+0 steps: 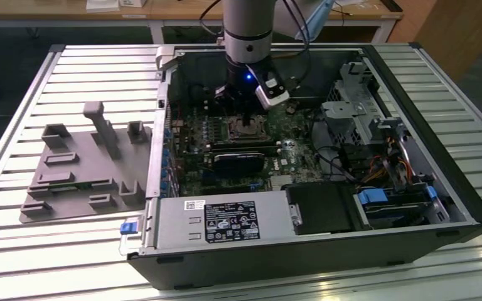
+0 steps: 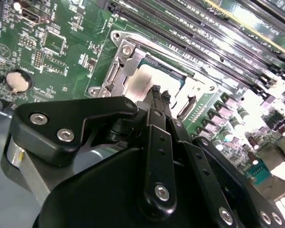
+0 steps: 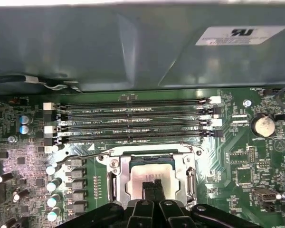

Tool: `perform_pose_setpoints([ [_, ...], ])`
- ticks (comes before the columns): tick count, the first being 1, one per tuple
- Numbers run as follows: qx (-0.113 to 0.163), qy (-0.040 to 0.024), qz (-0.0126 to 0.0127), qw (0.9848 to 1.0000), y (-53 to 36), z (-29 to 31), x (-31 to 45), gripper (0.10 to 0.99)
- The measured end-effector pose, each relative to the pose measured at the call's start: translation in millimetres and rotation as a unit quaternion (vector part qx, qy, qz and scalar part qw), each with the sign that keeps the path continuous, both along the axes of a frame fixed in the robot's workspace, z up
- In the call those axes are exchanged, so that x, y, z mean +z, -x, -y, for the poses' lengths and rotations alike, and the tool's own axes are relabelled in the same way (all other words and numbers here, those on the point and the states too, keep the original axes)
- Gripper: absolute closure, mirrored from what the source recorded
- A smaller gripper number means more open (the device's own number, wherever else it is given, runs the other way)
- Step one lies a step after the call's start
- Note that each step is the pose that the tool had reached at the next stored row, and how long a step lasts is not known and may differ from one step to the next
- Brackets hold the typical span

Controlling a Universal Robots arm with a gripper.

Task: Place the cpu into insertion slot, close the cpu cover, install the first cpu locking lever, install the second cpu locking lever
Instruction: 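Close the cpu cover, then install the first cpu locking lever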

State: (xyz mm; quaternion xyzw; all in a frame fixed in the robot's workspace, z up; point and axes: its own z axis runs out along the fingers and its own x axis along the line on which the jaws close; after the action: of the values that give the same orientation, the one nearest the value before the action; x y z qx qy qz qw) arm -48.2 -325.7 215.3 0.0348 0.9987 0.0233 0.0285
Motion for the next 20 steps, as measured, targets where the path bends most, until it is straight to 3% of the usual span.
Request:
perform_pose_setpoints([
  [12,0.0,0.0001,0.0,1.0,0.0,0.0,27.5,0.984],
  [15,0.0,0.0001,0.0,1.0,0.0,0.0,31.5,0.984],
  [20,0.0,0.0005,0.0,1.0,0.0,0.0,32.1,0.984],
])
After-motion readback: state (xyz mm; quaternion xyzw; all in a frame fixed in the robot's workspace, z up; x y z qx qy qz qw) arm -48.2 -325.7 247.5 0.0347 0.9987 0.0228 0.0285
